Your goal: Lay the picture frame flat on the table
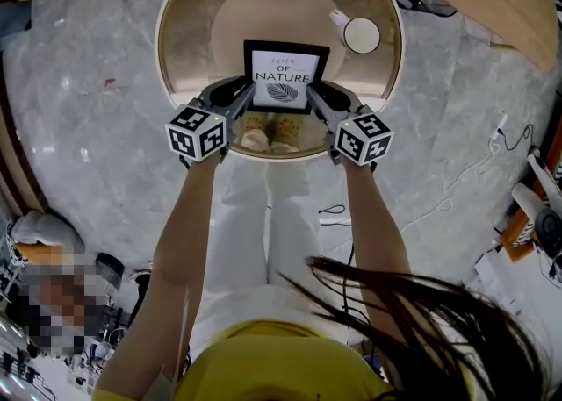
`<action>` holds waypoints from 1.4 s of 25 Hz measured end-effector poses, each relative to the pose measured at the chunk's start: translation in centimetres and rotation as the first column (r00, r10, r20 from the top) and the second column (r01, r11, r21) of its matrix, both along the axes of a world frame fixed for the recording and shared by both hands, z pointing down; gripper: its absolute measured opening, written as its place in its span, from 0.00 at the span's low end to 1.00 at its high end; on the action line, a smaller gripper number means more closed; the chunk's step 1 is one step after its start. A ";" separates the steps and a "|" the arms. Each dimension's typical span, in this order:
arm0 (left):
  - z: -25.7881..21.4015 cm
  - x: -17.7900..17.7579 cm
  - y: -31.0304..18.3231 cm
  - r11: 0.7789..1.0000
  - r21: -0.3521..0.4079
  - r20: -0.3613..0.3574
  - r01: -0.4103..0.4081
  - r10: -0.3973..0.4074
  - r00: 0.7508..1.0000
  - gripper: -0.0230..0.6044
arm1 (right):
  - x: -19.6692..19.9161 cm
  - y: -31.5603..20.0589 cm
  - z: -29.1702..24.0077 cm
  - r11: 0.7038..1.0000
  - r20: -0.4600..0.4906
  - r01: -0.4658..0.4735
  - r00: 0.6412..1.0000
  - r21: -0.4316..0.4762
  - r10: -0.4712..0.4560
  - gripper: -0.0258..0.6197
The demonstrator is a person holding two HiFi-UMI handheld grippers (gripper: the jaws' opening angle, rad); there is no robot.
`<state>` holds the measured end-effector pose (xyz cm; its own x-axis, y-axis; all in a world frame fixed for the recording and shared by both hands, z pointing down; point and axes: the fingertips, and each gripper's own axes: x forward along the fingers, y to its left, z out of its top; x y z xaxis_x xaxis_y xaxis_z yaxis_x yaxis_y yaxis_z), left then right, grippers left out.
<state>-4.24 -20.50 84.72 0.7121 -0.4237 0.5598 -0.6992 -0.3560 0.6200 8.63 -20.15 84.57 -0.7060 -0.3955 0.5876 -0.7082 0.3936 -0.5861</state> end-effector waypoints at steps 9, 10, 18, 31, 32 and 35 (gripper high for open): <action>2.0 0.1 -0.9 0.998 -0.052 -0.015 0.030 -0.031 0.999 0.18 | 0.2 -1.1 2.2 0.999 -0.027 -0.011 1.000 -0.052 0.010 0.17; 2.2 0.0 -1.0 0.998 -0.058 -0.016 0.034 -0.035 0.999 0.18 | 0.1 -1.2 2.4 0.998 -0.031 -0.014 0.999 -0.058 0.012 0.17; 3.2 -0.2 -1.6 0.993 -0.101 0.009 0.056 -0.055 0.998 0.18 | 0.1 -1.8 3.3 0.989 -0.044 -0.071 0.997 -0.128 0.066 0.18; 4.5 -0.4 -1.5 0.985 -0.146 0.073 0.089 -0.078 0.994 0.19 | 0.1 -2.1 4.4 0.975 -0.105 -0.140 0.987 -0.172 0.123 0.18; 4.6 -0.4 -1.5 0.986 -0.145 0.085 0.087 -0.076 0.994 0.19 | 0.1 -2.0 4.4 0.975 -0.118 -0.144 0.985 -0.170 0.125 0.18; 4.6 -0.3 -1.6 0.987 -0.134 0.124 0.087 -0.070 0.990 0.20 | 0.3 -2.1 4.5 0.972 -0.171 -0.169 0.975 -0.166 0.140 0.18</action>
